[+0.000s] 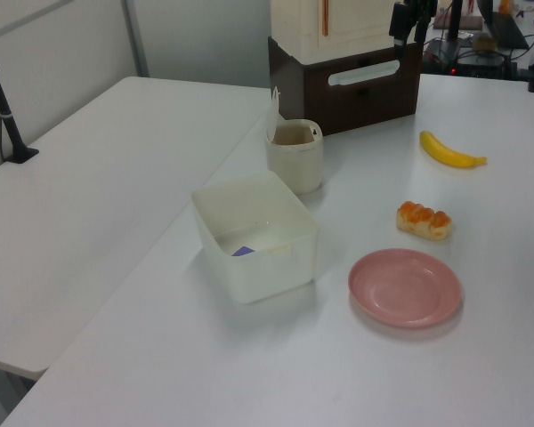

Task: Close the trash can

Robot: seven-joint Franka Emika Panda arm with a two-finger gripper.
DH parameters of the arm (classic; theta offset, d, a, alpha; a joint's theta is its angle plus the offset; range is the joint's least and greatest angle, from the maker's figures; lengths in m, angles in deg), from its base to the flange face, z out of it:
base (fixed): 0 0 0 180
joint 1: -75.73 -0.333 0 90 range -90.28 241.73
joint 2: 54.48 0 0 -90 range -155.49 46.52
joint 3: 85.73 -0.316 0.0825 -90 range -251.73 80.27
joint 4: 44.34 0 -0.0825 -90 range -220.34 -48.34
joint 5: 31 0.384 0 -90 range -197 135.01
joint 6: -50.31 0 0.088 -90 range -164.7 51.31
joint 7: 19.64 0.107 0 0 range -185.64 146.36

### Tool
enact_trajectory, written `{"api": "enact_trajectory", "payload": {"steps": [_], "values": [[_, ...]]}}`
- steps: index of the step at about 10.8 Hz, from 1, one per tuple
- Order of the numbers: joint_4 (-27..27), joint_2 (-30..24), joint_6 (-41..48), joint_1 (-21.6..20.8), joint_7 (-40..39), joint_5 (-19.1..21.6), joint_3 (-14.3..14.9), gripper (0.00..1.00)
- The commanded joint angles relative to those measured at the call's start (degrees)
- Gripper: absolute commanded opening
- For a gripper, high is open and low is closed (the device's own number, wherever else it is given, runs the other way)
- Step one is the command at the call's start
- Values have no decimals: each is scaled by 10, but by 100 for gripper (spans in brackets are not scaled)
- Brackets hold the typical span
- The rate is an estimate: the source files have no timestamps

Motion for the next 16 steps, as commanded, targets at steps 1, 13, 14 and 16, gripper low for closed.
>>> {"api": "enact_trajectory", "payload": {"steps": [1, 13, 14, 16], "values": [[-6, -2, 4, -2, -123, 11, 16, 100], [-8, 1, -42, -4, -109, 52, 19, 100], [-30, 2, -135, -7, -5, 54, 16, 100], [-64, 4, -247, -14, 130, 16, 6, 100]]}}
